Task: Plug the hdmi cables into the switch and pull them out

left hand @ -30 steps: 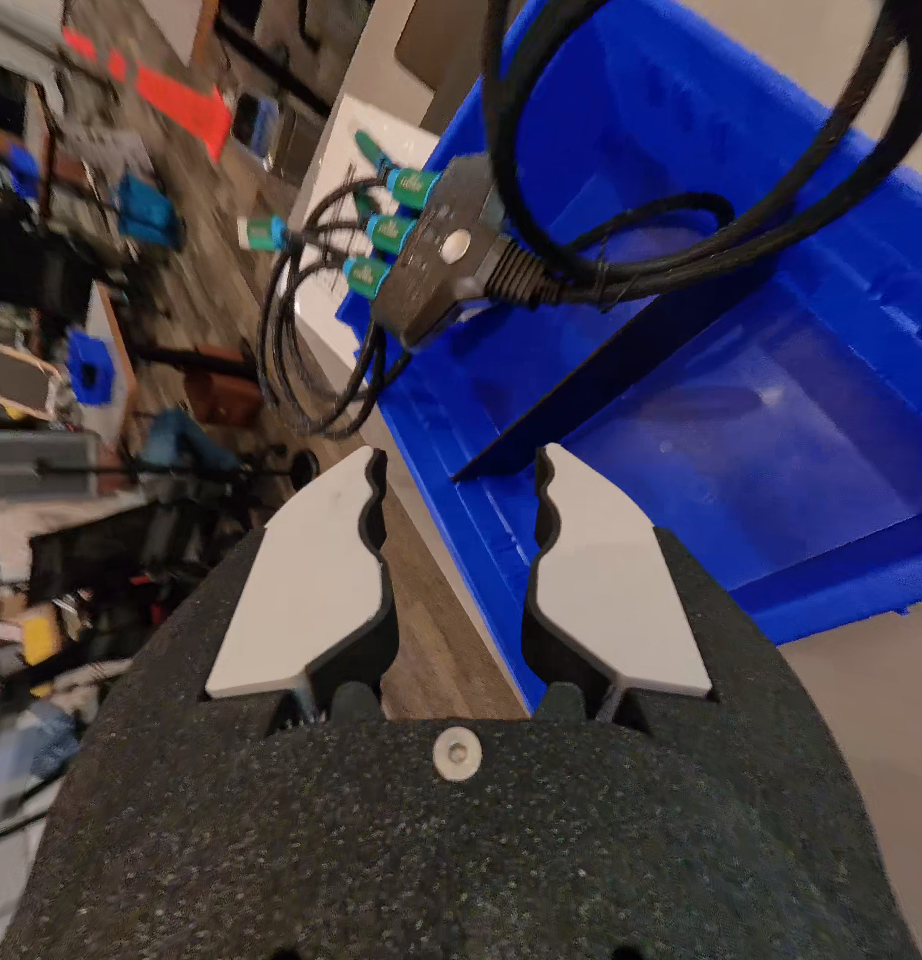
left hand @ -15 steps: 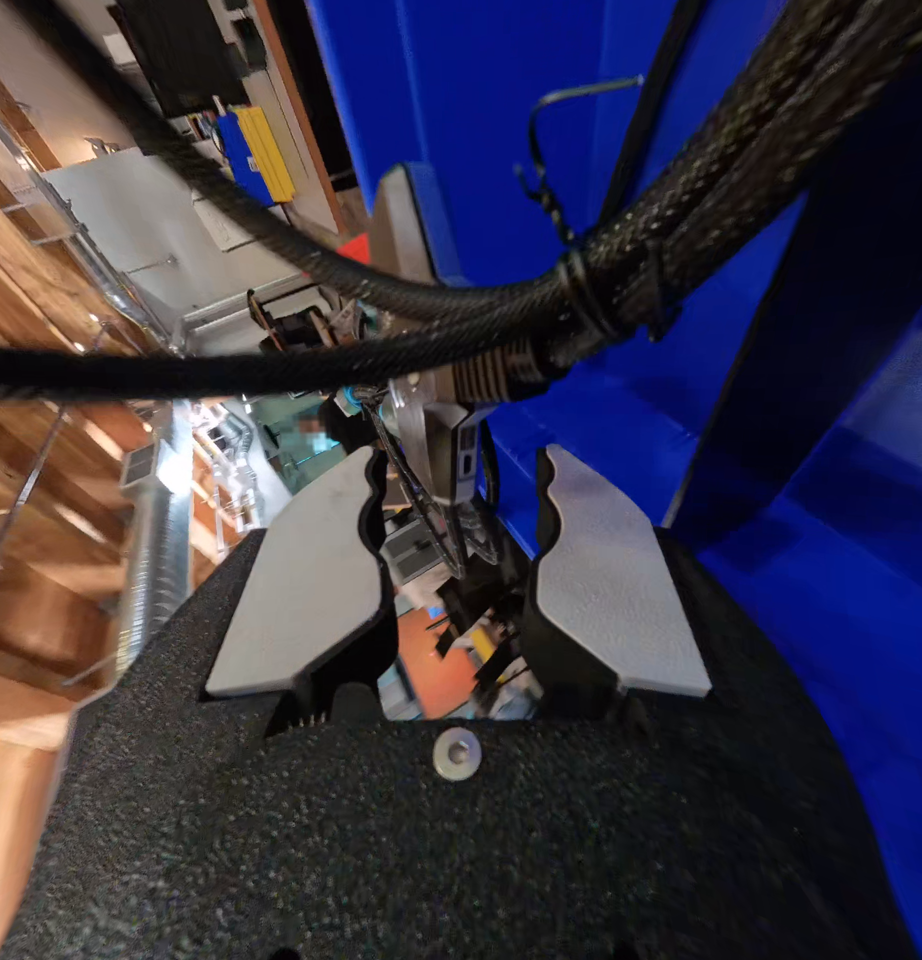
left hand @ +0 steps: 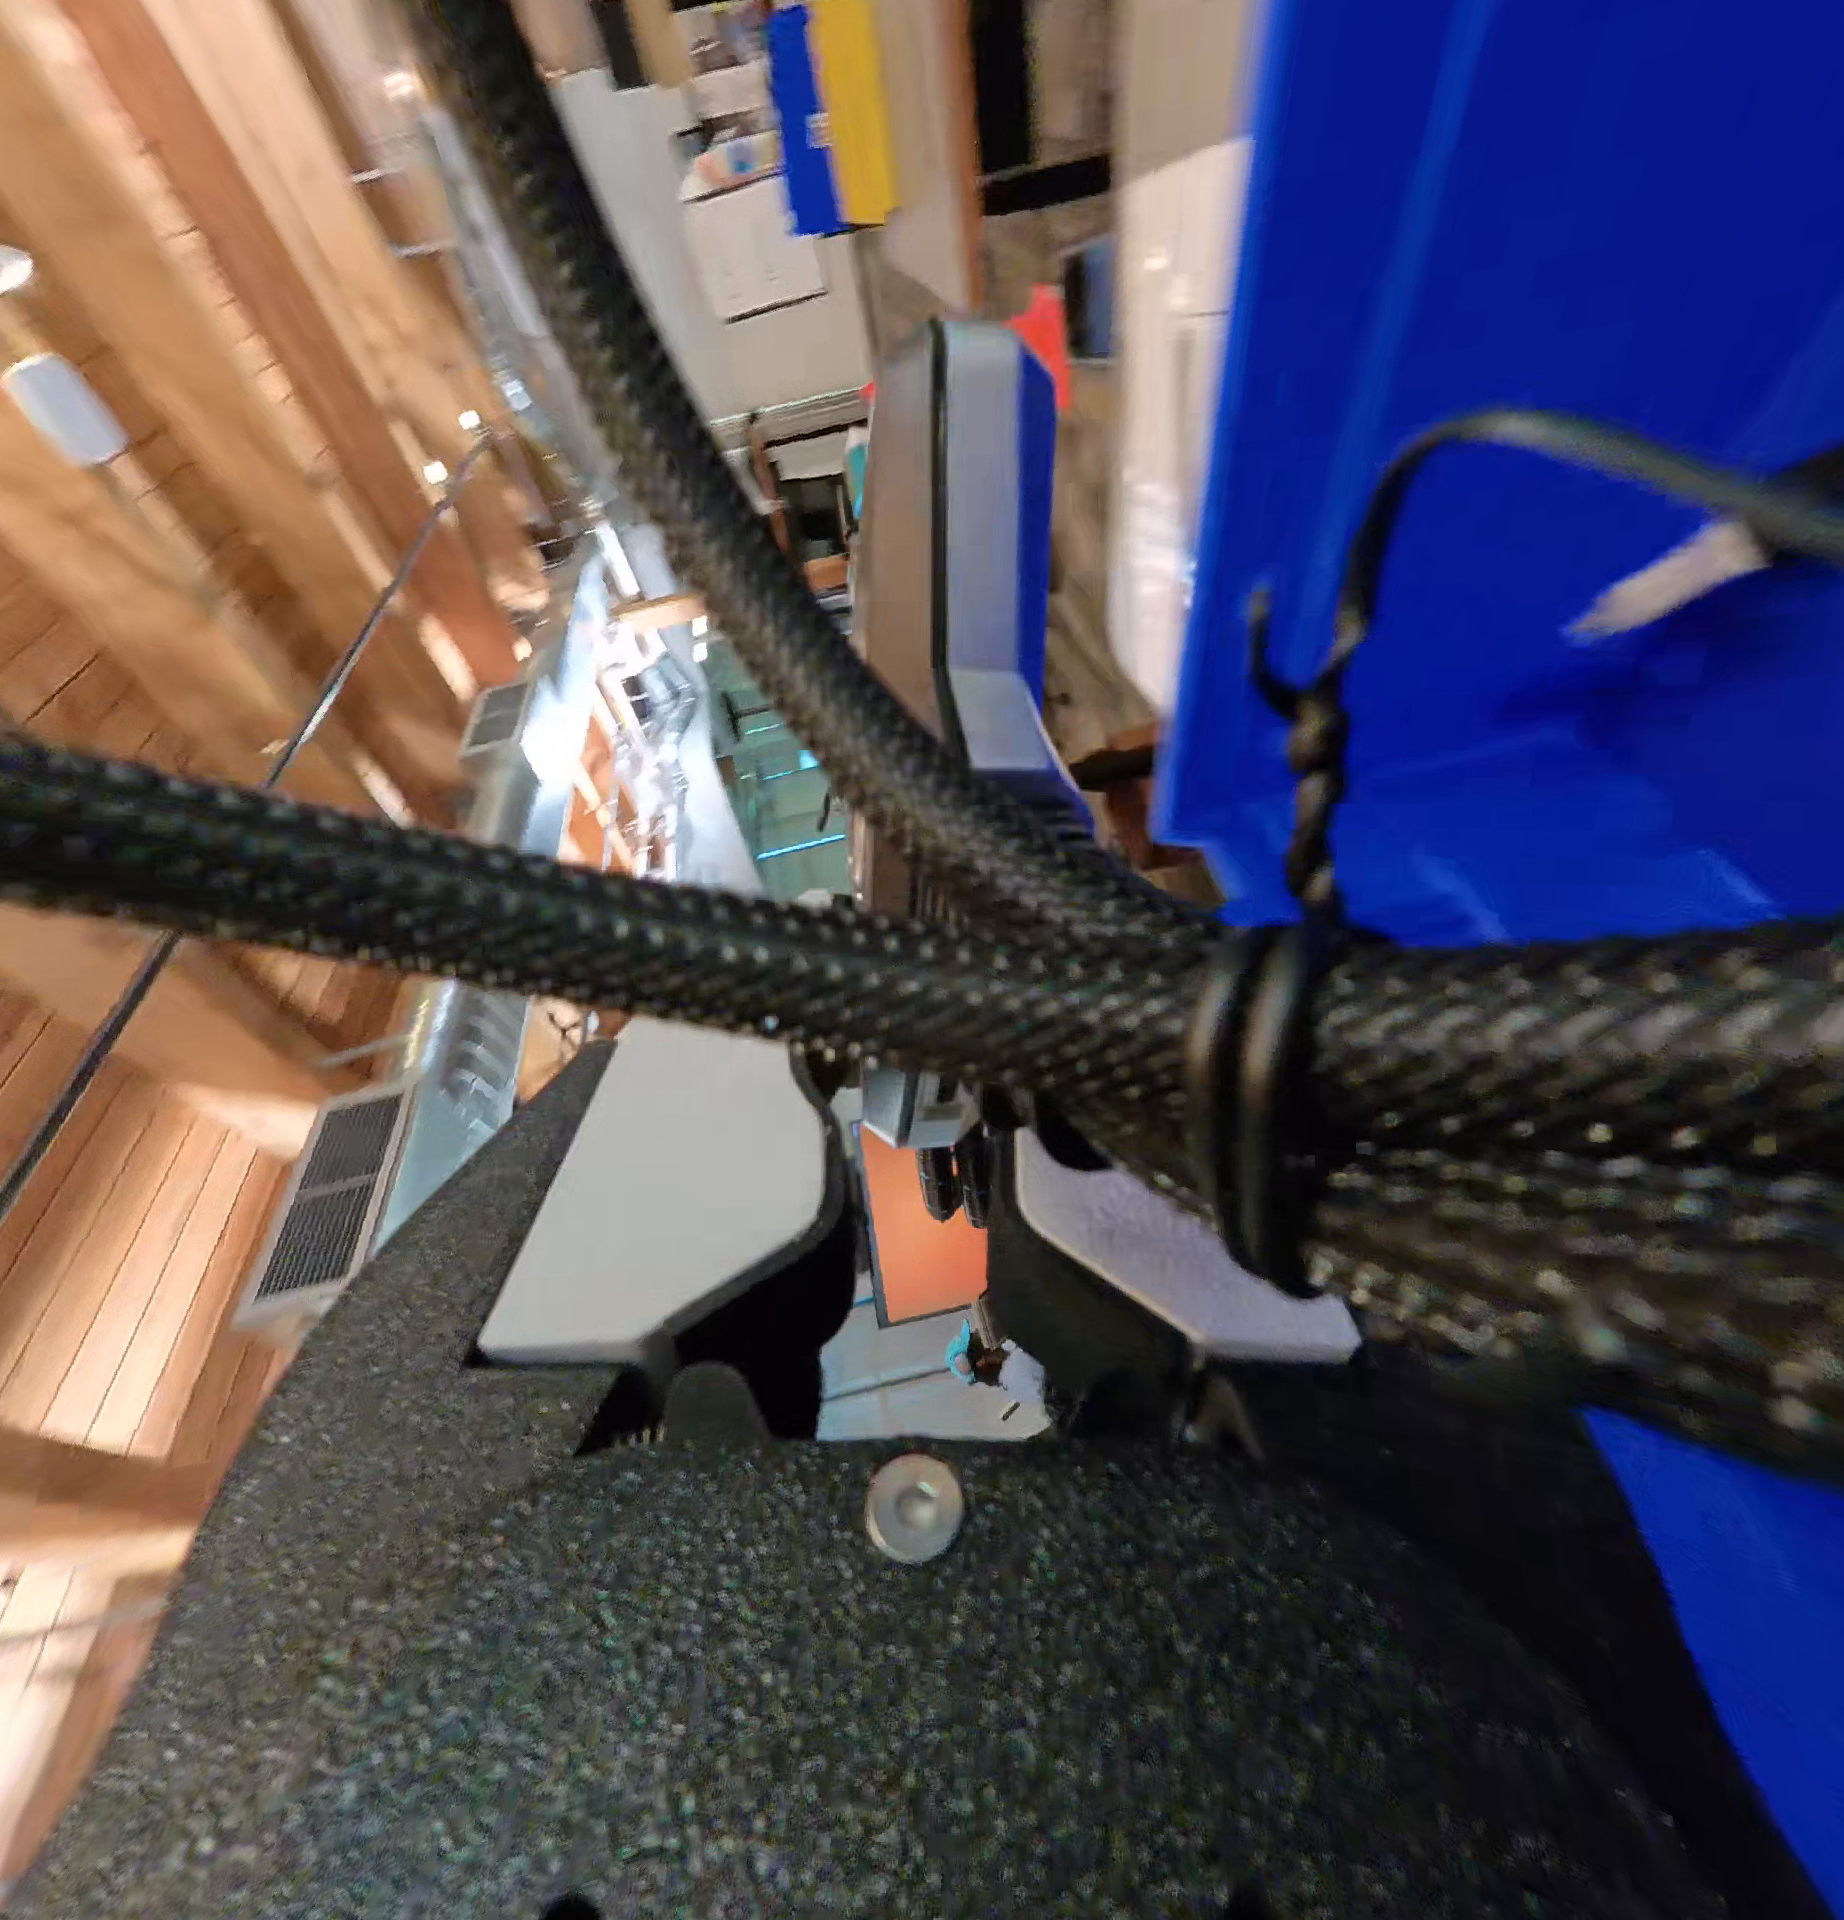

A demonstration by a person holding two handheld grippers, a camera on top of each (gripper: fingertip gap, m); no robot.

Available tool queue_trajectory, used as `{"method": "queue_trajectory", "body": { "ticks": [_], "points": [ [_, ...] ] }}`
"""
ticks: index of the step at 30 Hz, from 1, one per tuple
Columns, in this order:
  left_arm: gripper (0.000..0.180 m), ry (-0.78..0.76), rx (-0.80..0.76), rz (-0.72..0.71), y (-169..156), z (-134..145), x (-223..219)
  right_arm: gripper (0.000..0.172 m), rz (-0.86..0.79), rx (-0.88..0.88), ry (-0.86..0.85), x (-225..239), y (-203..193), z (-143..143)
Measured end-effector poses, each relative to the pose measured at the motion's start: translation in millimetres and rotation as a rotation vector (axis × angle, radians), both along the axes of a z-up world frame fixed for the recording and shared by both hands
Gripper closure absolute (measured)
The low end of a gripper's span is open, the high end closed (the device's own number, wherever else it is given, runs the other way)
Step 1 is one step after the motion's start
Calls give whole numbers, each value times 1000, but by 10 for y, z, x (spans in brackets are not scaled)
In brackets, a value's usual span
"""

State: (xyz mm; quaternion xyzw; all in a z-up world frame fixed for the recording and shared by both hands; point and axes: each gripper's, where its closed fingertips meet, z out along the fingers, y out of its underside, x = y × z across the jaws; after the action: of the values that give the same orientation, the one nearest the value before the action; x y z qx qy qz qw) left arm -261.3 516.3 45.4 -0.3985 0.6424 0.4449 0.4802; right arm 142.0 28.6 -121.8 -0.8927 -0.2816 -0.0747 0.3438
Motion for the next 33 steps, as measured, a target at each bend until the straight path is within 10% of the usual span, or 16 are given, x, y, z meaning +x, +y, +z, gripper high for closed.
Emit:
{"method": "queue_trajectory", "body": {
  "ticks": [11,16,18,19,33],
  "points": [
    [158,-418,266,-85,-815,2065,279,147,-3,103,70,39,207,157],
    [158,-525,273,-242,-1377,2530,859,148,-7,167,113,30,380,300],
    [158,-509,264,-327,-1596,2441,1215,148,-17,205,130,33,489,395],
    [85,-488,260,-374,-1703,2336,1410,148,-23,227,143,34,549,456],
    [83,-368,-145,-799,-2686,-420,3368,148,-99,418,326,227,1132,1157]
  ]
}}
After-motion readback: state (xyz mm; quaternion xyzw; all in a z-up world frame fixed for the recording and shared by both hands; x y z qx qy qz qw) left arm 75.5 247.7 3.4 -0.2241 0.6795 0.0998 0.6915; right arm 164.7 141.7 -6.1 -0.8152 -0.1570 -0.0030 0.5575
